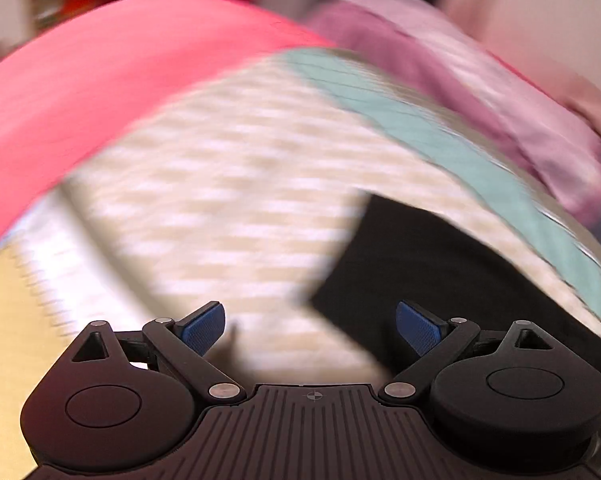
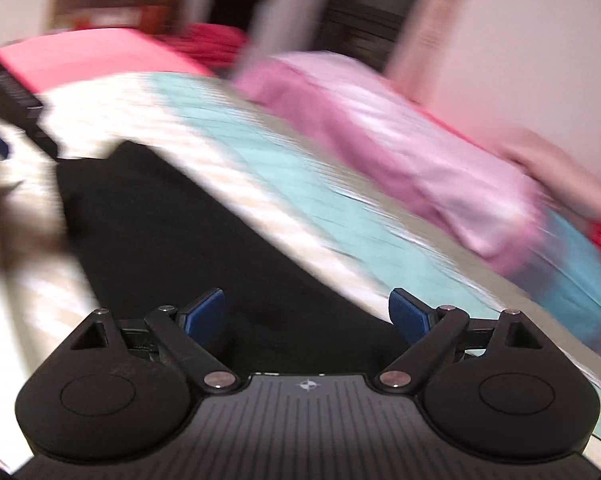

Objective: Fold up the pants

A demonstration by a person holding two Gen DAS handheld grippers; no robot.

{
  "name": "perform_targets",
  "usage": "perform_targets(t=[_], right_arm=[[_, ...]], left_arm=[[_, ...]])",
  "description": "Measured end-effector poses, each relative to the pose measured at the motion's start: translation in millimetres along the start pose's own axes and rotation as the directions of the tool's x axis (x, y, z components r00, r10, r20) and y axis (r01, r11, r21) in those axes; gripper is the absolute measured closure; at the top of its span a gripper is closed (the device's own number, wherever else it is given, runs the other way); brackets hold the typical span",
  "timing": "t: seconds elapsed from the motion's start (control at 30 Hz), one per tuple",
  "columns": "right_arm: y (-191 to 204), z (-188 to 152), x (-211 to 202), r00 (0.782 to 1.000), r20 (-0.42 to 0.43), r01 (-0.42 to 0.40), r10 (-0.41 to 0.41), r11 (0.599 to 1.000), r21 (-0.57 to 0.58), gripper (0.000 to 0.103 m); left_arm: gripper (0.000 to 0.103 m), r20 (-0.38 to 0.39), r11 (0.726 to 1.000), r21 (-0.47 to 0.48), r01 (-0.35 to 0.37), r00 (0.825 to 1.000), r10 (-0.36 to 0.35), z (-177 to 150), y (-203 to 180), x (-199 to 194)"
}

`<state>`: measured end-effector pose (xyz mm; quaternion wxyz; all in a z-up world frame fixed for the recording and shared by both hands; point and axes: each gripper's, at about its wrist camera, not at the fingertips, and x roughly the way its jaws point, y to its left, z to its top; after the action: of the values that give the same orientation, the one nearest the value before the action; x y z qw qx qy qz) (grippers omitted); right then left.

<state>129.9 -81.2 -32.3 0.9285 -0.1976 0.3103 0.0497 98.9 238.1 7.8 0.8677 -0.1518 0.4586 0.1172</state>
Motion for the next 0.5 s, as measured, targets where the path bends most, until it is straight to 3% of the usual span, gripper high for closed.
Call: perform_targets(t=[0.1, 0.23, 0.33, 0.4, 0.43, 0.5], right_arm=[[61, 24, 20, 0.996, 0.045, -0.066, 0.072, 0.991, -0.119, 0.013], [126, 44, 55, 0.998, 0.028, -0.049, 0.059, 0.959, -0.278, 0.015], [148, 51, 73, 0.997, 0.078, 0.033, -0.008, 0.946, -0.324, 0.014], [147, 57, 85, 0.998, 0.068, 0.033, -0.014, 0.956, -0.292, 0.016], [140, 60, 90, 0.999, 0.046, -0.003, 0.015, 0.968, -0.252, 0.019], [122, 69, 94, 0.991, -0.023, -0.130, 0.128, 0.980, -0.150, 0.050]], left_arm=[[0.000, 0.009, 0.995, -0.085, -0.058, 0.998, 0.059, -7, 40, -10], [0.000, 0.012, 0.985, -0.132, -0.109, 0.994, 0.112, -22, 75, -25], [0.000, 0.006, 0.980, -0.162, -0.116, 0.993, 0.118, -34, 89, -32], [0.000, 0.000, 0.979, -0.172, -0.109, 0.994, 0.111, -40, 93, -34], [0.000, 0.000, 0.980, -0.170, -0.106, 0.994, 0.107, -42, 93, -35], [0.000, 0.002, 0.983, -0.155, -0.098, 0.995, 0.100, -46, 87, -36]])
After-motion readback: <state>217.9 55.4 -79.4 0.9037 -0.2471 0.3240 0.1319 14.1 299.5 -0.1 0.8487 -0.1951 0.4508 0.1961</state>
